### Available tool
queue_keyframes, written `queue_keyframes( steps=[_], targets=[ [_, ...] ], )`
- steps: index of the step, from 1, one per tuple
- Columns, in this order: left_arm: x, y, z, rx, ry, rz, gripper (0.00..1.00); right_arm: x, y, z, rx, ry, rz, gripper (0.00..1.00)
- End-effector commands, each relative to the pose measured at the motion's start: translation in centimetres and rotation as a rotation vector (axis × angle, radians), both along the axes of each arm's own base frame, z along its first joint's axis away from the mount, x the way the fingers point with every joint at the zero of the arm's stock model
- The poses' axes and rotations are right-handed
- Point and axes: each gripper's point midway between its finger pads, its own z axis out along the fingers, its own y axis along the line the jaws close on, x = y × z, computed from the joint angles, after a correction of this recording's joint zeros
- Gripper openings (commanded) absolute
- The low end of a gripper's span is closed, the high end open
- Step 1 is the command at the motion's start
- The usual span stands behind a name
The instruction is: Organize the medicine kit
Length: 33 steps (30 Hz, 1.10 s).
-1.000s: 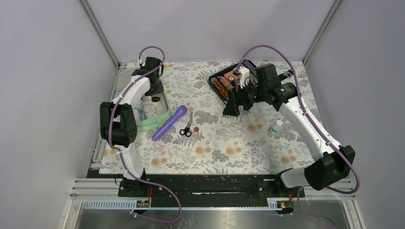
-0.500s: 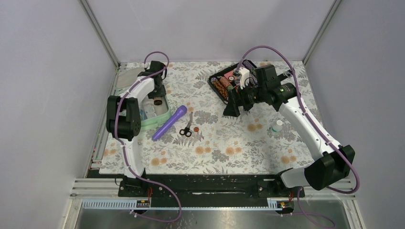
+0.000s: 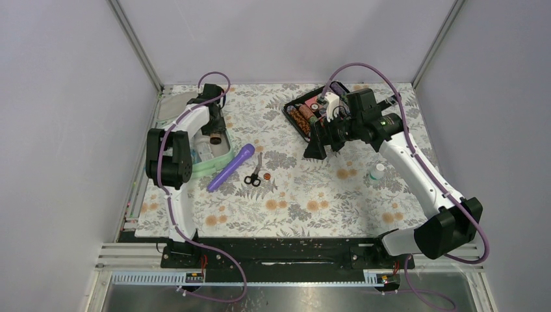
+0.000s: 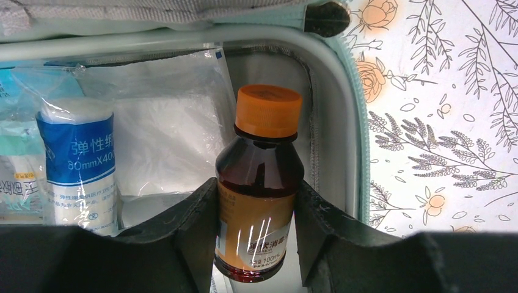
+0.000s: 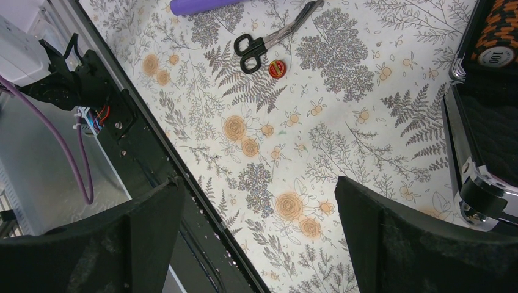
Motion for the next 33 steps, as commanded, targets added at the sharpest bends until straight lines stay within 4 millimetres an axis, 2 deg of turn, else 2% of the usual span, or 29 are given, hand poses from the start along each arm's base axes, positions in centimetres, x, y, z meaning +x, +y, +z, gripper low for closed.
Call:
queue_keyframes(
  steps=[1,6,10,12,18,22,24,26,31,32,33],
  targets=[
    [2.0,-1.5,2.7,-0.056,-0.103,-0.038,0.39,0.0,-0.3,-0.1,-0.007,-0.007,0.0,1.0],
    [1.8,-1.7,3.7,-0.069,-0.119,-0.053,0.48,0.0,-0.2,-0.1,-0.004,-0.003,0.003,1.0],
    [1.6,-2.0,4.8,-0.082,-0.141,-0.08,0.65,0.0,-0.1,-0.2,-0.002,0.003,0.006,1.0],
    [1.6,-2.1,5.4,-0.085,-0.153,-0.091,0.69,0.0,-0.1,-0.2,-0.001,0.003,0.007,0.99],
    [0.7,-2.1,7.5,-0.103,-0.173,-0.128,0.71,0.0,-0.1,-0.2,-0.001,0.004,0.009,1.0],
    [-0.9,-2.2,8.2,-0.136,-0.169,-0.141,0.69,-0.1,-0.1,-0.2,0.0,0.004,0.009,1.0],
    [-2.2,-2.5,7.7,-0.16,-0.144,-0.157,0.63,-0.2,-0.1,-0.3,-0.002,0.004,0.009,1.0],
    [-3.6,-3.4,7.0,-0.208,-0.103,-0.195,0.42,-0.2,-0.1,-0.3,-0.001,0.007,0.009,1.0],
    [-6.4,-3.9,4.7,-0.251,-0.029,-0.186,0.05,-0.2,-0.1,-0.4,-0.001,0.008,0.01,1.0],
    [-6.7,-3.8,4.3,-0.25,-0.021,-0.178,0.0,-0.2,-0.1,-0.4,-0.001,0.008,0.009,0.99],
    [-6.9,-3.7,3.9,-0.246,-0.011,-0.171,0.0,-0.2,-0.1,-0.4,-0.002,0.009,0.009,0.99]
  ],
)
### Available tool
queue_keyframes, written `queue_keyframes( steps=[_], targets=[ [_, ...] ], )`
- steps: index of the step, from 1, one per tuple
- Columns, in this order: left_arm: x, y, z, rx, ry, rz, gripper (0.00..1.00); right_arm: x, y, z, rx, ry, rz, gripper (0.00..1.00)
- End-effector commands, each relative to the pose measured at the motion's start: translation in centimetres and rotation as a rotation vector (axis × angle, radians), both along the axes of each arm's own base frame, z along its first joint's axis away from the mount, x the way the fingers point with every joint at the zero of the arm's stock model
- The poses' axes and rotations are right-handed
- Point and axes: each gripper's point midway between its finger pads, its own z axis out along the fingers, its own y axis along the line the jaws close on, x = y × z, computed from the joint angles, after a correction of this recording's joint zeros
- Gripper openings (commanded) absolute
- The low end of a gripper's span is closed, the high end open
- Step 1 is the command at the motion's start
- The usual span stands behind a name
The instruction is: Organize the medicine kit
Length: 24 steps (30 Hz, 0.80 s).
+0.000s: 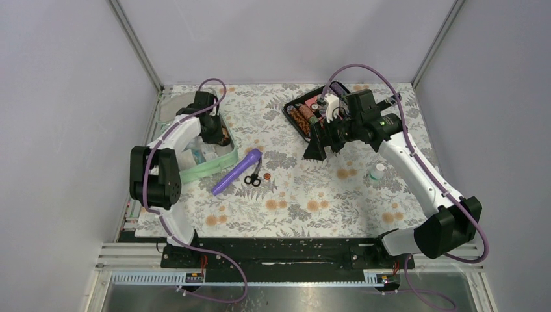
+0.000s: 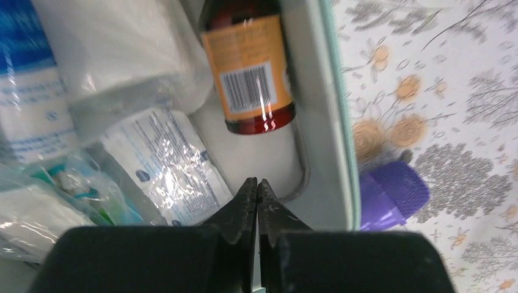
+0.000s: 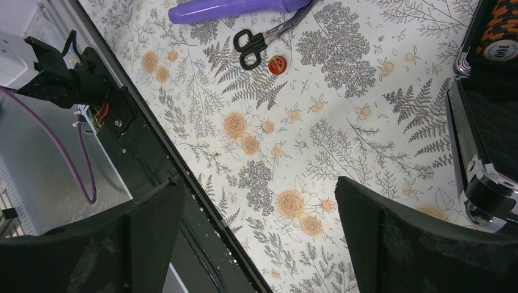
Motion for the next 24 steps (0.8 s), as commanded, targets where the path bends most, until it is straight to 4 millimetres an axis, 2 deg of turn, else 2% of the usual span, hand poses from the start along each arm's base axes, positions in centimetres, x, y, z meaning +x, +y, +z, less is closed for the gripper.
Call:
queue_keyframes(
  steps=[1,5,12,17,22,24],
  targets=[
    [-0.8,-0.4,0.0,-0.038,-0.002,0.002,0.0,0.0,-0.1,0.1,0.001,-0.007,0.008,0.99],
    [-0.1,-0.1,-0.9,-0.021,-0.001,0.011,0.0,-0.1,-0.1,0.1,0.001,-0.008,0.006,1.0],
    [3.2,0.8,-2.1,0.051,-0.02,0.018,0.0,-0.2,-0.3,-0.2,-0.01,-0.009,0.003,1.0],
    [5.3,1.5,-1.6,0.089,-0.048,0.015,0.0,-0.2,-0.7,-0.3,-0.023,-0.018,-0.009,0.99],
    [5.5,1.7,-0.4,0.075,-0.074,0.017,0.0,-0.5,-0.9,-0.8,-0.031,-0.015,-0.009,1.0],
    [4.6,1.3,0.0,0.058,-0.058,-0.011,0.0,-0.7,-1.1,-0.8,-0.039,-0.016,-0.008,1.0]
  ],
)
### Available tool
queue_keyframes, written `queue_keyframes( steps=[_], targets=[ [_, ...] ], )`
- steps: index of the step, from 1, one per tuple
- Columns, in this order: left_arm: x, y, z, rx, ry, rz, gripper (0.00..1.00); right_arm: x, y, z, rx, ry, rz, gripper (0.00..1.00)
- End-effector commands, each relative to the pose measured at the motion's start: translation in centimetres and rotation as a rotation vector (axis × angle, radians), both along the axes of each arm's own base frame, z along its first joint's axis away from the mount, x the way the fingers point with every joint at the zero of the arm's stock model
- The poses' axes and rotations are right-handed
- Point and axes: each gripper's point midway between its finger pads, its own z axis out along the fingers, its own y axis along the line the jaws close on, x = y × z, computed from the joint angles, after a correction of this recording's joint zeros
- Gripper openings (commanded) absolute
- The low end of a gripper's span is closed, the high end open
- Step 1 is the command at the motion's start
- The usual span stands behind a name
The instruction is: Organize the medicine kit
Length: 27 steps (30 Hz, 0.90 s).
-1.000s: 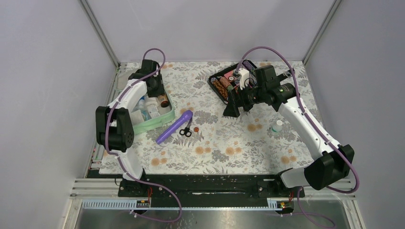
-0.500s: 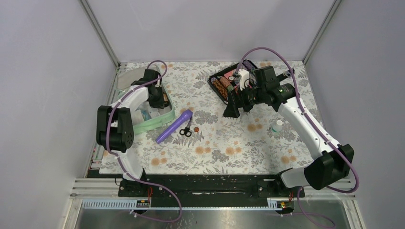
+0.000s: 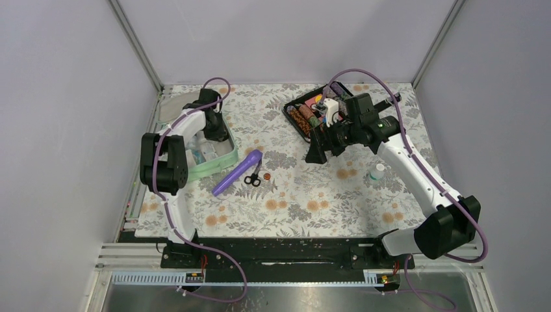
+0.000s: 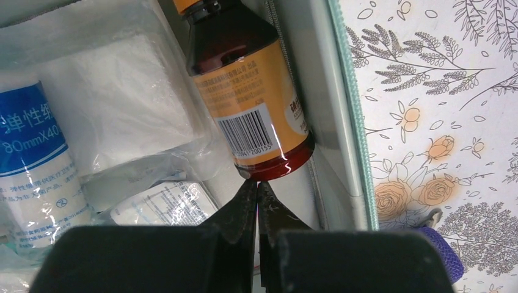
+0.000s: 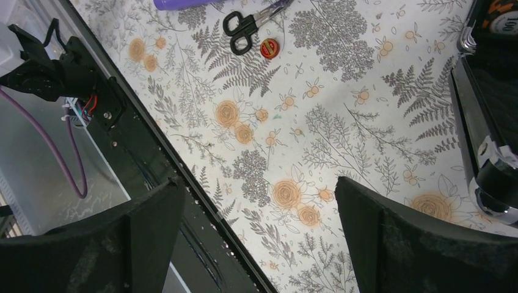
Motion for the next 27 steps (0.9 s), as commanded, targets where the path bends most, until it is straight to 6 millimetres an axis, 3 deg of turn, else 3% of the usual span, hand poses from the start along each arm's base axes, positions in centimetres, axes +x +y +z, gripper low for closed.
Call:
queue_keyframes(
  steps=[1,4,8,11,13,16,18,20,22,24,27],
  targets=[
    [1.2,0.3,4.0,-0.007,-0.1,-0.026,0.0,-0.4,-0.8,0.7,-0.018,-0.046,0.001,1.0],
    [-0.7,-0.2,4.9,-0.054,-0.077,-0.058,0.03,-0.8,-2.1,0.3,-0.076,-0.07,-0.002,1.0],
    [-2.6,-1.4,6.3,-0.177,-0.073,-0.143,0.41,-0.6,-6.3,-0.8,-0.24,-0.132,-0.1,1.0],
    [-2.9,-1.9,8.9,-0.229,-0.148,-0.193,0.48,-0.6,-10.4,-1.7,-0.376,-0.166,-0.18,1.0],
    [-2.7,-2.5,11.8,-0.242,-0.257,-0.244,0.5,-1.3,-13.2,-2.5,-0.469,-0.158,-0.208,1.0],
    [-2.6,-3.2,19.2,-0.23,-0.548,-0.309,0.53,-2.6,-17.3,-3.8,-0.572,-0.113,-0.283,0.98],
    [-2.9,-4.3,23.3,-0.209,-0.743,-0.375,0.66,-2.9,-19.8,-4.3,-0.611,-0.079,-0.373,0.94],
    [-3.3,-5.9,25.5,-0.233,-0.858,-0.404,0.82,-2.8,-22.1,-4.8,-0.625,-0.017,-0.487,0.89],
    [-2.7,-6.8,25.4,-0.309,-0.828,-0.307,0.88,-2.5,-23.8,-5.3,-0.598,0.046,-0.584,0.85],
    [-2.5,-7.6,23.6,-0.444,-0.694,-0.174,0.87,-2.1,-24.5,-6.0,-0.577,0.077,-0.624,0.83],
    [-3.9,-9.6,23.1,-0.537,-0.711,-0.223,0.86,-1.5,-24.6,-6.8,-0.571,0.051,-0.611,0.81]
  ],
)
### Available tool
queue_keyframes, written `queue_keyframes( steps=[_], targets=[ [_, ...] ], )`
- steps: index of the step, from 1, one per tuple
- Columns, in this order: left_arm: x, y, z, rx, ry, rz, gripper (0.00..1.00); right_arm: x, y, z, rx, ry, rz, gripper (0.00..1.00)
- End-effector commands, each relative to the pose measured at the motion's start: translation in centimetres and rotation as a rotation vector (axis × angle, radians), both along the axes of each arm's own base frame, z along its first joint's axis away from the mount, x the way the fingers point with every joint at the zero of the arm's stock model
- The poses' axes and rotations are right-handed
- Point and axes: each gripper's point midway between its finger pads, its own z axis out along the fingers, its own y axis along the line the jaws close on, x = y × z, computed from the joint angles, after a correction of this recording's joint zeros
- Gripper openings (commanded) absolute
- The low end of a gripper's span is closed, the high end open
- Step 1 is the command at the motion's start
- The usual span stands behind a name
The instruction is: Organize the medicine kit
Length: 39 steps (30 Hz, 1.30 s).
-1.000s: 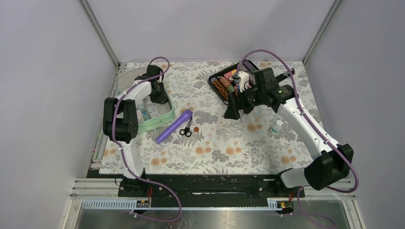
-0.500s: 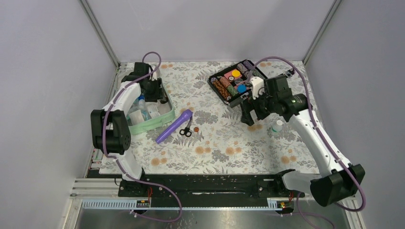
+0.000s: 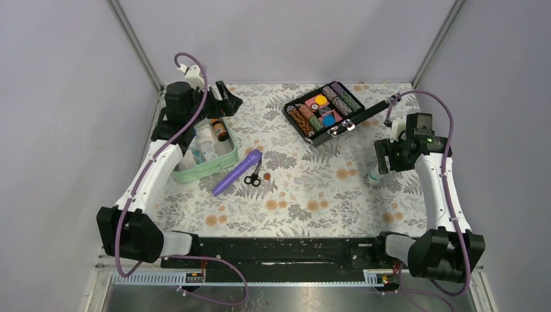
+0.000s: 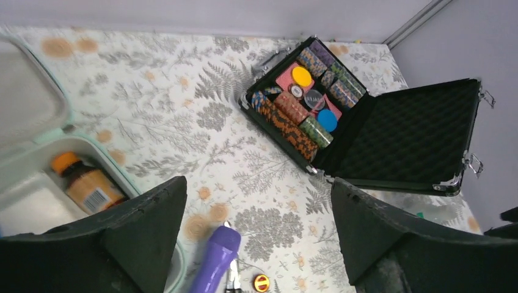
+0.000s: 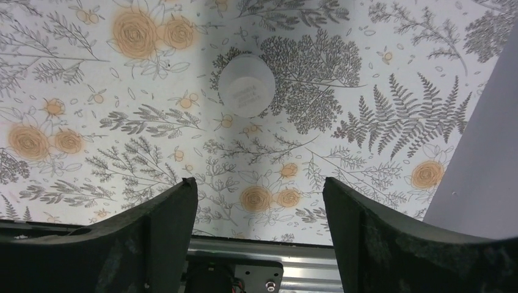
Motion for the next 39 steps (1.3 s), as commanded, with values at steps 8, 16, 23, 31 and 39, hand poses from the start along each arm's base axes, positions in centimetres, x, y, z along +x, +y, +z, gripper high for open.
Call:
queue_keyframes(
  steps=[8,16,23,31,39],
  targets=[
    [-2.1,-2.9,-4.1,-0.15,0.116,-0.078,0.83,2.0,1.8,-2.6,0.032,-0.088,0.294,0.75],
    [-2.3,-2.8,-3.8,-0.141,0.096,-0.079,0.83,4.7,1.6,-4.1,0.019,-0.085,0.369,0.75],
    [-2.4,-2.6,-3.6,-0.123,0.081,-0.077,0.83,5.2,1.4,-6.2,0.032,-0.027,0.371,0.65],
    [-2.1,-2.5,-3.7,-0.121,0.077,-0.075,0.82,4.4,1.8,-7.1,0.056,-0.005,0.381,0.39],
    [-3.1,-5.6,-2.0,0.026,-0.105,-0.315,0.84,1.8,5.9,-1.2,0.241,-0.094,0.41,0.0]
  ],
)
